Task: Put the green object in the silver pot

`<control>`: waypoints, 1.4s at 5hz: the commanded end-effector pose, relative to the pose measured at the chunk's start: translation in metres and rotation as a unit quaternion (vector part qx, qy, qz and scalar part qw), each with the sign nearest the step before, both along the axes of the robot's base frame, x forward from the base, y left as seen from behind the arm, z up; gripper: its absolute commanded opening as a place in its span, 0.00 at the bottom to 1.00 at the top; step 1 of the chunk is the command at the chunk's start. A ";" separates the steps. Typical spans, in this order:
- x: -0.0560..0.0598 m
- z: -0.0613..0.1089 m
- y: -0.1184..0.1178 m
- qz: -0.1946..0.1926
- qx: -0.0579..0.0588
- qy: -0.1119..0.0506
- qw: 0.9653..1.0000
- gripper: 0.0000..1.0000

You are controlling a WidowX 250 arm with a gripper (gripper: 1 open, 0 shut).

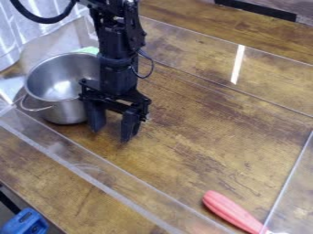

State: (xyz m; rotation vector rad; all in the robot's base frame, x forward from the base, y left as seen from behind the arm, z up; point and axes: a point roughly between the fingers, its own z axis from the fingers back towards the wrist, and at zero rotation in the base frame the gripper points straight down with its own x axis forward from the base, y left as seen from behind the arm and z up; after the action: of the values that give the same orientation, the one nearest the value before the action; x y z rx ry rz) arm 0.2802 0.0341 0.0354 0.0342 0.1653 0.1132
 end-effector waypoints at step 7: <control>0.005 0.009 0.015 0.021 0.003 -0.031 0.999 0.00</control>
State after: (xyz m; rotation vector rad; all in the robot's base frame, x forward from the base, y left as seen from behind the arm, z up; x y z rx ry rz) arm 0.2820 0.0441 0.0337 0.0330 0.1460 0.1410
